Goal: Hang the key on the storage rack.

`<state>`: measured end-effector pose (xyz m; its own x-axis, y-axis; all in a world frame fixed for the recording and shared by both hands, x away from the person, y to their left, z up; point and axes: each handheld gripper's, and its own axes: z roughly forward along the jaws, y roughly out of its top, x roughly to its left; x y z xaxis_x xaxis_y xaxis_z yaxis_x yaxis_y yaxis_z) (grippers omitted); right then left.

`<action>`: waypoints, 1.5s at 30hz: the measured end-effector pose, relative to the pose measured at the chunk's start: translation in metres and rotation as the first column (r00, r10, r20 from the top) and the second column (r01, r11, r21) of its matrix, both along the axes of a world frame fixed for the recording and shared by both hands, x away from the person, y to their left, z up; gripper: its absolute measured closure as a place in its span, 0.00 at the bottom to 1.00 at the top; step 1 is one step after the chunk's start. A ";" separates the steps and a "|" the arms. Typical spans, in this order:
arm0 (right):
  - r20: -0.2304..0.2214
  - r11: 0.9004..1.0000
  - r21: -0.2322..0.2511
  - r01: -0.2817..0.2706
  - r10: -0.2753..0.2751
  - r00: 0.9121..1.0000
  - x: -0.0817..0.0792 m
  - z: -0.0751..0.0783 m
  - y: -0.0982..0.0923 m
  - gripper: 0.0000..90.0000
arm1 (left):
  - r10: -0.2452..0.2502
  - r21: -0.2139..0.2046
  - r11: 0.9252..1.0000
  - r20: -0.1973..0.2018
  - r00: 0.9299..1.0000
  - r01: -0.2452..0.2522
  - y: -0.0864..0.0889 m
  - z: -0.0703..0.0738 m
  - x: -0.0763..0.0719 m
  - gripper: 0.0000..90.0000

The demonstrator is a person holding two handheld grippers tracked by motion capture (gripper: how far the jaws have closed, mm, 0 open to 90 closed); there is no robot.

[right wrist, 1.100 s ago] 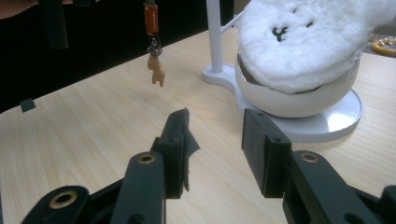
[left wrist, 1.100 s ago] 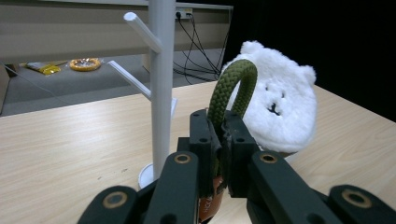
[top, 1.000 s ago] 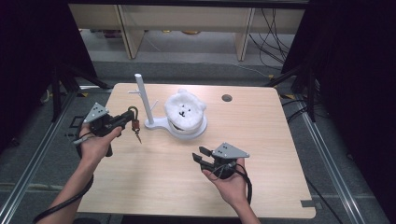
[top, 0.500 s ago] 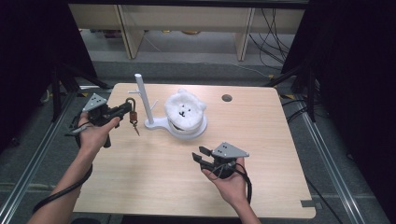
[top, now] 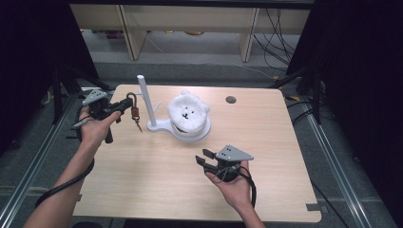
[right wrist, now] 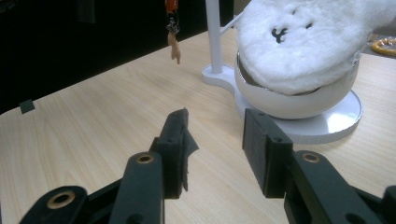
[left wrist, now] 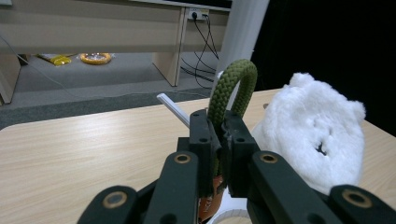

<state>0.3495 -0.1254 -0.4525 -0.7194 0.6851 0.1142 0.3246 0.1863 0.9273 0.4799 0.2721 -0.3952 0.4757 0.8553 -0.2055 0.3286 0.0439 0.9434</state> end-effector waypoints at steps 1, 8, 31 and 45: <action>0.002 1.000 0.006 -0.005 0.005 1.000 0.000 0.000 0.000 0.68 | 0.001 -0.002 1.000 0.000 1.000 -0.001 0.001 0.000 0.001 0.93; -0.006 1.000 -0.011 -0.002 0.002 1.000 0.000 0.000 -0.001 0.68 | 0.000 -0.009 1.000 -0.009 1.000 0.000 0.000 0.001 0.006 0.93; 0.013 1.000 -0.005 -0.012 0.012 1.000 0.000 -0.001 -0.001 0.67 | 0.018 -0.030 0.999 -0.036 0.999 -0.019 -0.004 -0.001 0.020 0.92; 0.023 1.000 -0.022 0.006 -0.006 1.000 -0.001 0.004 -0.008 0.67 | 0.021 0.041 0.999 -0.047 0.999 -0.019 -0.009 -0.009 0.020 0.86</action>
<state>0.3486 -0.1337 -0.4488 -0.7176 0.6915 0.0827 0.3048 0.2051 0.9301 0.4997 0.2629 -0.4038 0.4491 0.8725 -0.1926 0.3721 0.0134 0.9281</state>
